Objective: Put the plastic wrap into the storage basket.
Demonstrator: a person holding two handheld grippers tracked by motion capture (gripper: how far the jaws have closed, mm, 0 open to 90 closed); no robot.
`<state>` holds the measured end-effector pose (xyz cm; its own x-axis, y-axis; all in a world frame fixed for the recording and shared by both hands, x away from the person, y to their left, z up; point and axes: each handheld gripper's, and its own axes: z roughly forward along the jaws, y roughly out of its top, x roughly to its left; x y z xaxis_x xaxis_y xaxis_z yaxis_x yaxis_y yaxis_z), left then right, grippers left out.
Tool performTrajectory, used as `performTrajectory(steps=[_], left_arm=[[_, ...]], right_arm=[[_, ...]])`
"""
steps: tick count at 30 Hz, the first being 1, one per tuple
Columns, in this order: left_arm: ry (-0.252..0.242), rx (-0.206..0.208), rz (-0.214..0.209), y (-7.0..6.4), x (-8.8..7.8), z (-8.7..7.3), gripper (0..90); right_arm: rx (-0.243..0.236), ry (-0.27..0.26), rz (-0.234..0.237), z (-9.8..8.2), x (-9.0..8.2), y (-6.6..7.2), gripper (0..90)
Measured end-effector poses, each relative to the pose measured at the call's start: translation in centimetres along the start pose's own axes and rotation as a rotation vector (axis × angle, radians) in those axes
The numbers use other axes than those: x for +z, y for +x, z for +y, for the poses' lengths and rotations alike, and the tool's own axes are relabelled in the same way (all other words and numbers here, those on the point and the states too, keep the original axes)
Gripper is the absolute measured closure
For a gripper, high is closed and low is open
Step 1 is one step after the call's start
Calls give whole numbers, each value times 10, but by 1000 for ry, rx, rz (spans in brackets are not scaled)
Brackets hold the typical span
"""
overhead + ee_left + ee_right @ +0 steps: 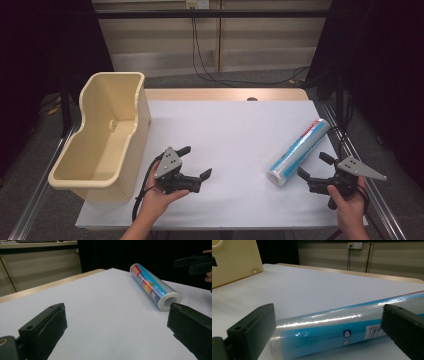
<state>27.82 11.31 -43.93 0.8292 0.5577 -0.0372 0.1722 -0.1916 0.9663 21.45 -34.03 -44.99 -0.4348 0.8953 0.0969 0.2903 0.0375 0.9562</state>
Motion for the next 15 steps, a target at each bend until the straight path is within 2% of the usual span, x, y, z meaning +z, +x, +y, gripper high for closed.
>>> performTrajectory(steps=[7, 9, 11, 15], left_arm=[[18, -4, -64, -16, 28, 4, 23], [31, -18, -100, -27, 45, 6, 23], [29, -20, -109, -30, 49, 7, 23], [49, -25, -159, -43, 72, 9, 24]], right_arm=[[7, -3, -1, 0, -1, -1, 0], [7, -7, -1, 0, -2, -1, 0], [7, -5, -2, 0, -2, -1, 0], [9, -4, -2, 0, -3, -3, 0]])
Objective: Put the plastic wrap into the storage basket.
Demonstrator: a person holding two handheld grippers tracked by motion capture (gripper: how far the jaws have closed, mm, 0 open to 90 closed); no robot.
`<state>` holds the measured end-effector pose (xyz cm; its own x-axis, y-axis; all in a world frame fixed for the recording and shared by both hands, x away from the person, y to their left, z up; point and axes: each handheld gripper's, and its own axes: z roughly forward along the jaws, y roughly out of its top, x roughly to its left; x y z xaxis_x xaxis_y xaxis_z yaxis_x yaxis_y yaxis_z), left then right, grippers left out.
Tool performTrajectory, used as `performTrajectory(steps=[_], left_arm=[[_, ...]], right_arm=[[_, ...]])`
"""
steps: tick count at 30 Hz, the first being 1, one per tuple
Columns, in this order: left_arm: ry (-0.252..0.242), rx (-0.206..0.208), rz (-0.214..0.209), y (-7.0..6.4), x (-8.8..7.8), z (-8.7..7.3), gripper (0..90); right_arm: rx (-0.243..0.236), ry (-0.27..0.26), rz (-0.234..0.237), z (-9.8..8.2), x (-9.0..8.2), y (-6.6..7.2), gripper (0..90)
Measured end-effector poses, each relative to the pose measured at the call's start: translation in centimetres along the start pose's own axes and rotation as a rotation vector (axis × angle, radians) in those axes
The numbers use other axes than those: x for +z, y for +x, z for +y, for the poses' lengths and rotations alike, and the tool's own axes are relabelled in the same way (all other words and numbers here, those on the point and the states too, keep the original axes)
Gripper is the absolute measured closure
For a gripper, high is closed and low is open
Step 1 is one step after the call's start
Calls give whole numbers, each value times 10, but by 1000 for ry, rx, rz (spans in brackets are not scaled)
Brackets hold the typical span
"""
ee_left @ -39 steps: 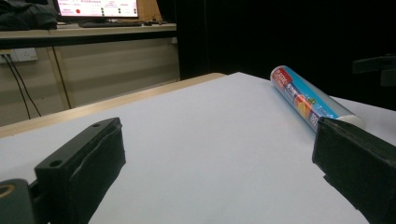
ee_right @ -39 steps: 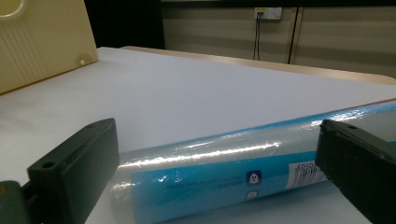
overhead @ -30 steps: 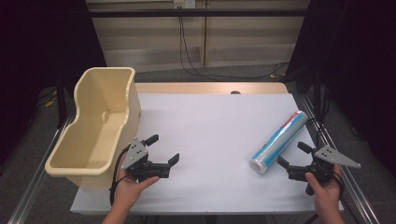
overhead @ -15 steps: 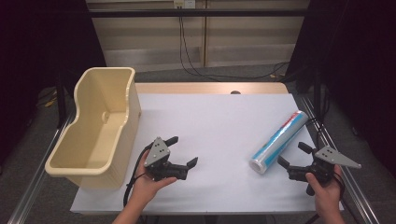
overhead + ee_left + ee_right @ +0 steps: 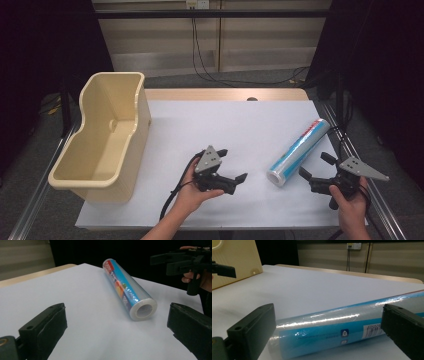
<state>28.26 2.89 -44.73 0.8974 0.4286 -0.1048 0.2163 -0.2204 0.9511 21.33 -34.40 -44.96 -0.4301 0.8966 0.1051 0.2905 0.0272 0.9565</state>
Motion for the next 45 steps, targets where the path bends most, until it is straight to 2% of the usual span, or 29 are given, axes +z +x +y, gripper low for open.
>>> performTrajectory(steps=[2, 8, 11, 13, 17, 20, 23, 24, 27, 30, 36, 41, 44, 45], left_arm=[[15, 4, -4, -6, 13, 2, 24], [46, 3, -54, -19, 50, 6, 24], [60, 8, -68, -23, 65, 9, 28], [83, 15, -68, -27, 75, 10, 28], [120, 25, -94, -36, 93, 12, 28], [161, 42, -85, -42, 105, 12, 28], [184, 32, -82, -45, 114, 10, 28], [207, 41, -65, -46, 118, 9, 29], [216, 27, -58, -46, 122, 8, 31], [231, 51, -43, -45, 125, 8, 31], [263, 42, -33, -48, 133, 4, 34], [293, 52, -30, -52, 140, 1, 44], [305, 50, -21, -52, 142, -1, 59], [316, 54, -22, -51, 144, -1, 93]], right_arm=[[0, -1, 1, 0, 0, 0, 0], [2, -4, -2, 0, -1, -2, 0], [-2, -5, -1, 0, -2, -2, 0], [-2, -6, -3, 0, -2, -2, 0], [0, -9, -4, 1, -3, -3, 0], [-3, -9, -5, 1, -4, -4, 0], [-1, -14, -6, 1, -5, -5, 0], [-1, -15, -6, 1, -5, -5, 0], [-2, -15, -9, 1, -5, -6, 0], [0, -15, -9, 0, -6, -6, 0], [-1, -16, -9, 1, -5, -6, 0], [-4, -14, -10, 1, -5, -6, 0], [-6, -17, -10, 1, -6, -7, 0], [-5, -16, -9, 1, -6, -7, 0]])
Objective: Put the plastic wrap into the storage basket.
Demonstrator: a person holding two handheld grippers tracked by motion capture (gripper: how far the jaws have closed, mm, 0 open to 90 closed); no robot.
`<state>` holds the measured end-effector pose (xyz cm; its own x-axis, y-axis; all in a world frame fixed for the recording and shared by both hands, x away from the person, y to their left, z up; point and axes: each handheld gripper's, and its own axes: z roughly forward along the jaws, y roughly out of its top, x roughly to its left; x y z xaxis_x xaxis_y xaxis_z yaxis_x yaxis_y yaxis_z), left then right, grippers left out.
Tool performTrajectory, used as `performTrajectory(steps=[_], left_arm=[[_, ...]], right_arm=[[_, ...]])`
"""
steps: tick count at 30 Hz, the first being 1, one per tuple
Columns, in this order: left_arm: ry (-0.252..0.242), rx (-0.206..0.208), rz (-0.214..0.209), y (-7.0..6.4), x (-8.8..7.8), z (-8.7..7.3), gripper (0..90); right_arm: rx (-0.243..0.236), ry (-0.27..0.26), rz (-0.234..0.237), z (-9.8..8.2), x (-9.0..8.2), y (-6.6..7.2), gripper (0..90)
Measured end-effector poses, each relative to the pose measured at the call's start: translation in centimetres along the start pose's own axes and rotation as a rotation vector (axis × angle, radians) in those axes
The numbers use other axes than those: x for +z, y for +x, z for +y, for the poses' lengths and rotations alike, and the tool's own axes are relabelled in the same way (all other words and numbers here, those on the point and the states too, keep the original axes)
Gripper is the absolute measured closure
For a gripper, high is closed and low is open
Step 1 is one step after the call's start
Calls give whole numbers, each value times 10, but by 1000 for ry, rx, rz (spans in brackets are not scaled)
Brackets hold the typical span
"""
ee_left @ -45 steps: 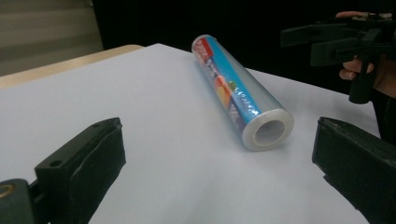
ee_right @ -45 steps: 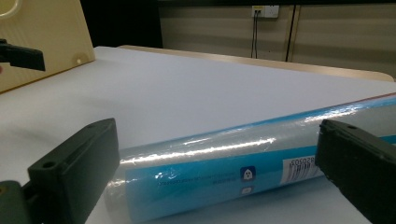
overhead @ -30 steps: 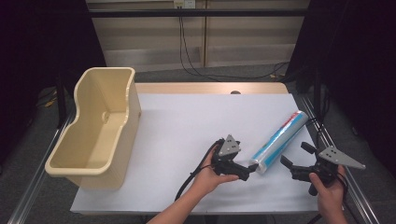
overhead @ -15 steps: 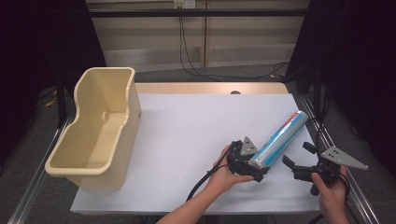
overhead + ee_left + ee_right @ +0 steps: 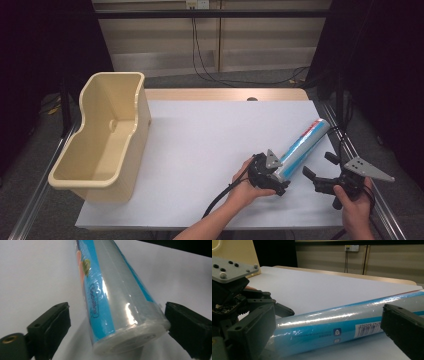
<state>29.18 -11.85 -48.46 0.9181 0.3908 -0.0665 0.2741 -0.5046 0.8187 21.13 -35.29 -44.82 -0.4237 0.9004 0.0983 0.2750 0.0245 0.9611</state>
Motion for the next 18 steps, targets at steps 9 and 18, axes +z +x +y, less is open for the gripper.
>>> performTrajectory(steps=[9, 18], left_arm=[[21, 20, 8, -5, -2, 1, 233], [71, -18, 81, 7, -19, 0, 316]], right_arm=[[-7, 1, -1, 0, -1, 0, 0], [-7, 4, 6, -1, 0, 1, 0]])
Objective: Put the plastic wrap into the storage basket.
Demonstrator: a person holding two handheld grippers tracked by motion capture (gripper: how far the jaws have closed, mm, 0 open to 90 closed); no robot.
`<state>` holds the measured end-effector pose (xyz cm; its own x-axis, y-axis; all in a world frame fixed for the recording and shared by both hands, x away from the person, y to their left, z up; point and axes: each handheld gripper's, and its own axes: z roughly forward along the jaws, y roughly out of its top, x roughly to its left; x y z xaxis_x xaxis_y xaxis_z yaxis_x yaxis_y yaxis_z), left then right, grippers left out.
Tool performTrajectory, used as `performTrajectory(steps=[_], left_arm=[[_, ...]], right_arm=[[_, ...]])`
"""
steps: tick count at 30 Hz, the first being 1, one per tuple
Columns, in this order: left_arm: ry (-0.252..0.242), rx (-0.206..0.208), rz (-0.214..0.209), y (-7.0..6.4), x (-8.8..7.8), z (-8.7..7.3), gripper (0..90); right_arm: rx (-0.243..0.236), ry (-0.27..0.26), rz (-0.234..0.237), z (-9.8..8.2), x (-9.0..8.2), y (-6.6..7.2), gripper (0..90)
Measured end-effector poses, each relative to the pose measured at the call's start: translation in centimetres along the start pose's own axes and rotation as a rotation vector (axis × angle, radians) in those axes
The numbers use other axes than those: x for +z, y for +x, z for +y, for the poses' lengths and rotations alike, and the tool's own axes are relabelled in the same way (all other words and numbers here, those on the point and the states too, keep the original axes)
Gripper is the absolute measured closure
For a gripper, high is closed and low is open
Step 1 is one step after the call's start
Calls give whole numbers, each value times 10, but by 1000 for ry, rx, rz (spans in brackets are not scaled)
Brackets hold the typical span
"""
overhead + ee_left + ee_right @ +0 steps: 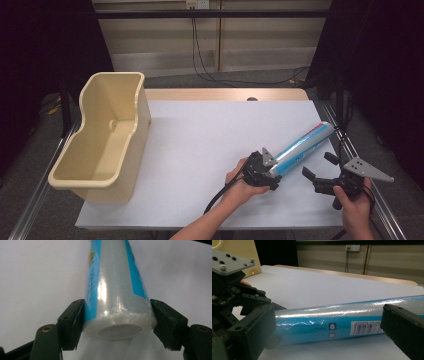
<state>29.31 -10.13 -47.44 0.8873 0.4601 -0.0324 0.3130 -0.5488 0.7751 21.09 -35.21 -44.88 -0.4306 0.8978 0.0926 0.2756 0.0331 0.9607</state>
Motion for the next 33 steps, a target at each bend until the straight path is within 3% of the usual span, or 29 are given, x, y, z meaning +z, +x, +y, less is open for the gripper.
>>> performTrajectory(steps=[12, 17, 23, 33], left_arm=[[16, 31, -17, 14, -23, -16, 322], [43, 54, -14, 26, -49, -33, 322], [49, 53, -12, 44, -84, -58, 322], [62, -5, -28, 71, -141, -100, 321]], right_arm=[[-4, -5, 3, 0, -1, 0, 0], [-7, 0, 8, 0, 1, 2, 0], [-15, 5, 15, 0, 4, 4, 0], [-24, 17, 22, 0, 8, 7, 0]])
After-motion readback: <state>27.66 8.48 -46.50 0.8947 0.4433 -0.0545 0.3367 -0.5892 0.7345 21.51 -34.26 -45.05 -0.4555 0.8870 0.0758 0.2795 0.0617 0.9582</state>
